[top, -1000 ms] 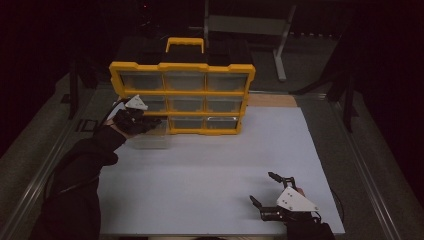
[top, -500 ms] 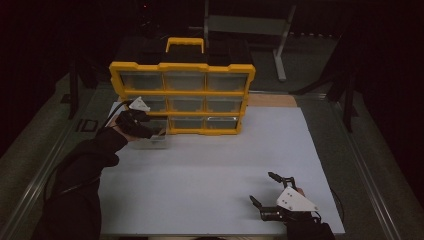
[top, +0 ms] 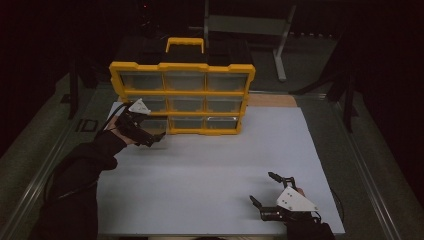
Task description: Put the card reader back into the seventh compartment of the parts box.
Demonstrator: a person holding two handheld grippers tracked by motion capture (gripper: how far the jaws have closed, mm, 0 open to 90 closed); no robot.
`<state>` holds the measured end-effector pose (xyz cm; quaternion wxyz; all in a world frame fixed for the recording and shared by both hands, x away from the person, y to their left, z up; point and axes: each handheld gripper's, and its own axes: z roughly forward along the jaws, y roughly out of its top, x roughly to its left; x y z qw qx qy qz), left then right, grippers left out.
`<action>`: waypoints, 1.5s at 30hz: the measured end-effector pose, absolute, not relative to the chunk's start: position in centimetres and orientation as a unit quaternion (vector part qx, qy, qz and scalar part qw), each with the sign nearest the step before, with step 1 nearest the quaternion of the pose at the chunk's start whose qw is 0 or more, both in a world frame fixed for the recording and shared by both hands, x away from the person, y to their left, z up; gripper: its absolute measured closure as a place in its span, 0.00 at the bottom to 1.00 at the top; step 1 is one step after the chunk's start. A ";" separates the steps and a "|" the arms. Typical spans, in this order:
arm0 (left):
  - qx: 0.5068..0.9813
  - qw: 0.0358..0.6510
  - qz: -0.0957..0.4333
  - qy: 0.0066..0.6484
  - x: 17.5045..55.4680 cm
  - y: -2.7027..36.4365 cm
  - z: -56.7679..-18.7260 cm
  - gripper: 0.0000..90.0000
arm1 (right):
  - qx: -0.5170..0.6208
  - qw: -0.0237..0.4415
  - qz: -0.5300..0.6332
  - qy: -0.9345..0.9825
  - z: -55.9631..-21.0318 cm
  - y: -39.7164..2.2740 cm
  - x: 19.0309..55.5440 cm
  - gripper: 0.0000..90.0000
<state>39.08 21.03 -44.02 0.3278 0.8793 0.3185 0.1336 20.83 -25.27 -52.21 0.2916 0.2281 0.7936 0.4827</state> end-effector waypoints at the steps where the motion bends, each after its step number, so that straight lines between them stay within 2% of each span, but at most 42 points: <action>1: 0.881 0.328 0.132 0.315 39.0 21.0 -44.0 0.00 | 0.228 0.293 0.483 0.793 -52.2 -25.3 20.8 0.10; 45: 0.868 0.385 0.148 0.276 31.9 20.0 -45.6 0.00 | 0.226 0.297 0.485 0.791 -52.0 -25.3 20.7 0.10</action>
